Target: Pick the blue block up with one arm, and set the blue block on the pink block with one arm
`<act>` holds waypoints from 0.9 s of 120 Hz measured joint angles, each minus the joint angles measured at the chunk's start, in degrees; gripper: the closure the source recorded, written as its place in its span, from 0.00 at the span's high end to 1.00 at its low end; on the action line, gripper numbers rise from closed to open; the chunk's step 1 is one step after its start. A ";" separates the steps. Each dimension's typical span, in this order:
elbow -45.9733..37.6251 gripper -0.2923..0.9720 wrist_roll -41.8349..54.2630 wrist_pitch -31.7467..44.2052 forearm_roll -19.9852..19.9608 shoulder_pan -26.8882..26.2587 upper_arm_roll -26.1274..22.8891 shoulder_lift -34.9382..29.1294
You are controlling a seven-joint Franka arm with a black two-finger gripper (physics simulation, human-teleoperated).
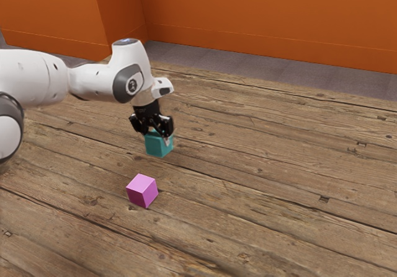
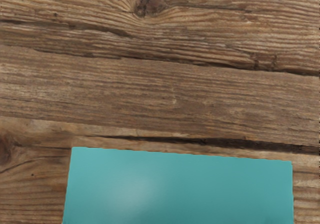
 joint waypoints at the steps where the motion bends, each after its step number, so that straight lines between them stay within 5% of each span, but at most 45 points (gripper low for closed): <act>1: -0.52 0.45 -0.04 0.02 -0.01 -0.11 0.04 -0.38; 44: -16.72 0.45 -1.39 1.19 0.17 -2.01 2.28 -13.51; 108: -23.79 0.44 -3.10 2.35 0.94 -3.38 2.73 -17.30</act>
